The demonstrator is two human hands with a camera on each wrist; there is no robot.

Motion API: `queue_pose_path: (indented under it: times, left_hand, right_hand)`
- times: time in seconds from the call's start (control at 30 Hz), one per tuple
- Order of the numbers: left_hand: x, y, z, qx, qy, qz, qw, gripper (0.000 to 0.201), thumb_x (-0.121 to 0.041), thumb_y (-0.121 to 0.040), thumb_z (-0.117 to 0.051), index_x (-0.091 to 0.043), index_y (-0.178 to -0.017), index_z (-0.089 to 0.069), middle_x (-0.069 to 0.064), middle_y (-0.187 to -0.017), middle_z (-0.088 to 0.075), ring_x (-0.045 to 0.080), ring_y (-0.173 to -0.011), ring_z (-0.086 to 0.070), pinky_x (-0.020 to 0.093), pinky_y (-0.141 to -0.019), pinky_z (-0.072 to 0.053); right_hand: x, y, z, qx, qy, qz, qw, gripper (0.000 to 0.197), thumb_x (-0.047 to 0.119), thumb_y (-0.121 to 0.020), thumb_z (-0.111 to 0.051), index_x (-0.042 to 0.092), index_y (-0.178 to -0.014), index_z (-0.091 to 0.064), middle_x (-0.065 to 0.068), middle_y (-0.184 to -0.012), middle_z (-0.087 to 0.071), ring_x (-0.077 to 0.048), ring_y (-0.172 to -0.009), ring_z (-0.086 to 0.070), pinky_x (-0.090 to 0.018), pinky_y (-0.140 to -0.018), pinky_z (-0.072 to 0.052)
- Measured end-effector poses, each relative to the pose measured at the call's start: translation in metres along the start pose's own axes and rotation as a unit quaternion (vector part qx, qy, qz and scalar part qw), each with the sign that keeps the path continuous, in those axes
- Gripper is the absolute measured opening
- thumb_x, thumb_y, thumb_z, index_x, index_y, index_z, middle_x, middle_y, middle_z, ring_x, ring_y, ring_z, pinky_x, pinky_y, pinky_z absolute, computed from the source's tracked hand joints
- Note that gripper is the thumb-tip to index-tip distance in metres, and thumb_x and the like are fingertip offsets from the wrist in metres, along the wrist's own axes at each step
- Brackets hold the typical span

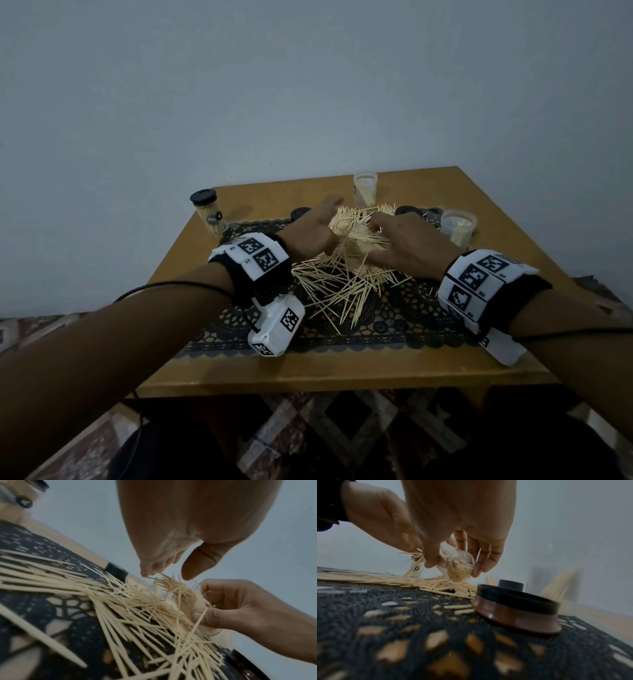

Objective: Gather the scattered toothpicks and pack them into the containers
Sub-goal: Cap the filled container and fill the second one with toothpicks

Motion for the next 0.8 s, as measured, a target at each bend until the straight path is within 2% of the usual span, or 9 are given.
queue_pose_path:
  times: [0.17, 0.23, 0.37, 0.43, 0.5, 0.63, 0.7, 0.73, 0.8]
  left_hand:
    - [0.021, 0.007, 0.008, -0.012, -0.079, 0.061, 0.995, 0.066, 0.004, -0.086, -0.051, -0.005, -0.146, -0.025, 0.017, -0.147, -0.036, 0.028, -0.135, -0.037, 0.036, -0.101, -0.041]
    - [0.023, 0.013, 0.002, 0.012, -0.132, 0.073, 0.989, 0.058, -0.001, -0.089, -0.051, 0.0, -0.143, -0.028, 0.019, -0.134, -0.044, 0.03, -0.122, -0.046, 0.033, -0.092, -0.04]
    - [0.023, 0.024, -0.016, 0.074, -0.17, 0.078, 0.98, 0.067, -0.001, -0.092, -0.045, -0.001, -0.151, -0.012, 0.017, -0.154, -0.026, 0.027, -0.137, -0.033, 0.031, -0.108, -0.033]
    - [0.022, 0.025, -0.018, 0.077, -0.134, 0.079, 0.985, 0.073, 0.001, -0.091, -0.045, -0.003, -0.152, -0.006, 0.014, -0.158, -0.018, 0.024, -0.143, -0.024, 0.025, -0.11, -0.025]
    - [0.022, 0.024, -0.016, 0.071, -0.064, 0.093, 0.991, 0.075, 0.002, -0.085, -0.05, -0.005, -0.151, -0.014, 0.013, -0.155, -0.025, 0.025, -0.141, -0.027, 0.027, -0.105, -0.027]
    - [0.013, 0.025, -0.017, 0.048, 0.096, 0.084, 0.991, 0.058, -0.004, -0.065, -0.051, -0.019, -0.121, -0.044, 0.001, -0.117, -0.047, 0.022, -0.112, -0.041, 0.037, -0.095, -0.035]
    - [0.01, 0.025, -0.015, 0.023, 0.129, 0.089, 0.987, 0.067, 0.009, -0.074, -0.05, -0.006, -0.137, -0.037, 0.002, -0.133, -0.045, 0.022, -0.123, -0.041, 0.035, -0.099, -0.035]
    - [0.01, 0.023, -0.013, 0.013, 0.133, 0.089, 0.987, 0.077, 0.015, -0.077, -0.046, -0.002, -0.148, -0.022, 0.006, -0.149, -0.034, 0.023, -0.135, -0.034, 0.033, -0.105, -0.033]
    - [0.006, 0.023, -0.013, 0.006, 0.142, 0.084, 0.986, 0.085, 0.019, -0.078, -0.043, -0.004, -0.152, -0.007, 0.01, -0.159, -0.015, 0.023, -0.145, -0.021, 0.037, -0.113, -0.029]
  right_hand:
    - [-0.002, 0.001, 0.002, -0.006, -0.004, -0.005, 1.0, 0.054, 0.05, -0.082, -0.068, 0.012, -0.119, -0.056, -0.008, -0.105, -0.065, -0.019, -0.084, -0.054, -0.031, -0.066, -0.041]
    - [-0.001, 0.001, 0.002, -0.006, -0.002, -0.003, 1.0, 0.054, 0.052, -0.084, -0.065, 0.011, -0.119, -0.055, -0.007, -0.103, -0.064, -0.018, -0.083, -0.053, -0.03, -0.066, -0.039]
    - [0.004, 0.001, 0.002, -0.012, -0.003, 0.009, 1.0, 0.051, 0.05, -0.085, -0.066, 0.012, -0.117, -0.056, -0.005, -0.098, -0.065, -0.017, -0.079, -0.053, -0.03, -0.064, -0.039]
    - [0.005, 0.001, 0.001, -0.007, 0.003, 0.012, 1.0, 0.051, 0.049, -0.084, -0.067, 0.012, -0.117, -0.055, -0.002, -0.096, -0.062, -0.016, -0.079, -0.052, -0.029, -0.064, -0.037]
    - [0.005, 0.002, 0.001, -0.001, 0.001, 0.018, 1.0, 0.049, 0.048, -0.083, -0.069, 0.013, -0.116, -0.056, 0.001, -0.095, -0.062, -0.016, -0.08, -0.055, -0.029, -0.064, -0.038]
    - [0.008, 0.0, -0.001, 0.01, -0.006, 0.035, 0.999, 0.043, 0.039, -0.081, -0.074, 0.016, -0.113, -0.058, -0.003, -0.101, -0.069, -0.018, -0.082, -0.059, -0.029, -0.065, -0.042]
    - [0.009, 0.0, -0.002, 0.014, -0.01, 0.035, 0.999, 0.044, 0.039, -0.081, -0.074, 0.016, -0.114, -0.057, -0.003, -0.102, -0.068, -0.017, -0.082, -0.06, -0.029, -0.066, -0.044]
    - [0.009, 0.0, -0.003, 0.017, -0.012, 0.034, 0.999, 0.044, 0.04, -0.081, -0.074, 0.017, -0.115, -0.056, -0.003, -0.102, -0.068, -0.017, -0.082, -0.06, -0.029, -0.067, -0.044]
    - [0.008, 0.001, -0.004, 0.019, -0.014, 0.032, 0.999, 0.045, 0.042, -0.081, -0.073, 0.017, -0.113, -0.056, -0.002, -0.101, -0.067, -0.017, -0.081, -0.059, -0.03, -0.066, -0.044]
Point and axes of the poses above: each hand's wrist, its own y-axis away from the middle knuckle, its own z-axis out of the back of the hand, x = y × z, the point moved 7 cm from there along -y, towards the middle knuckle
